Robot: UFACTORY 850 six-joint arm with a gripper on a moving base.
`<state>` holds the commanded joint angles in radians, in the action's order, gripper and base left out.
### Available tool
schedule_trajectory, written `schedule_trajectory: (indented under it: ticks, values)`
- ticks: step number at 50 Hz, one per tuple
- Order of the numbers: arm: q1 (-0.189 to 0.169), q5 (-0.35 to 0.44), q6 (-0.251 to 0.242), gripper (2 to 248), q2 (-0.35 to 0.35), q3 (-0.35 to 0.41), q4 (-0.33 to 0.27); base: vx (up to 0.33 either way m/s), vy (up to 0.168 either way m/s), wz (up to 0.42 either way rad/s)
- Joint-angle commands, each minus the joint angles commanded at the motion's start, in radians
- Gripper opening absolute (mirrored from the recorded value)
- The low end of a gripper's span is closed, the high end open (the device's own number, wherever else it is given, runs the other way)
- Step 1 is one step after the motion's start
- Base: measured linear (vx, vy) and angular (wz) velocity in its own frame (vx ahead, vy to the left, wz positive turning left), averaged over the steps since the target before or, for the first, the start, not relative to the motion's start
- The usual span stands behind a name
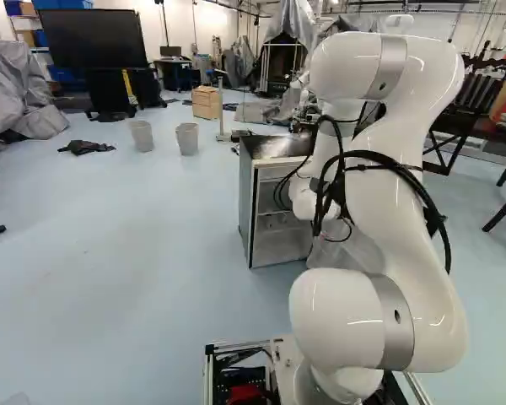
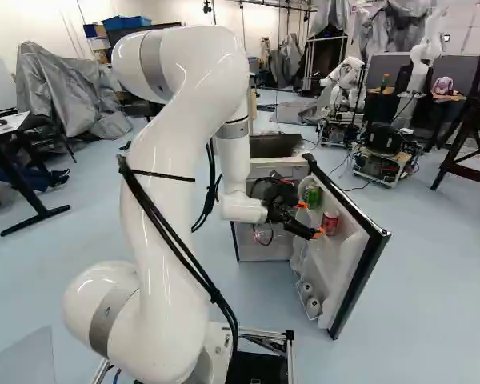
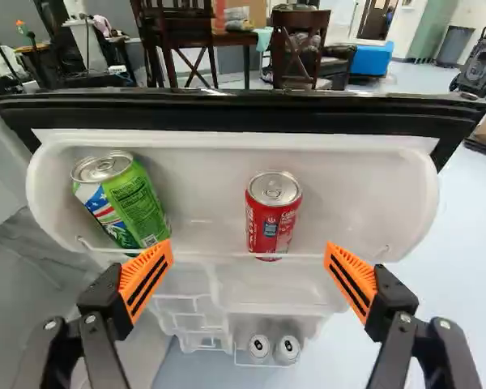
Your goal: Grab a drink from the fridge
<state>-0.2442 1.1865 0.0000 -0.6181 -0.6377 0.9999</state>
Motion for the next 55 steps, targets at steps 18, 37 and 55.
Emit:
schedule_trajectory:
  ticks: [18, 37, 55]
  values:
    - [-0.018, -0.015, 0.0, 247, 0.056, 0.015, 0.0, 0.0, 0.0, 0.0]
    - [-0.05, -0.062, 0.0, 247, 0.044, -0.012, 0.0, 0.0, 0.0, 0.0]
    - [-0.074, -0.087, 0.0, 247, 0.032, -0.033, -0.019, 0.0, 0.0, 0.0]
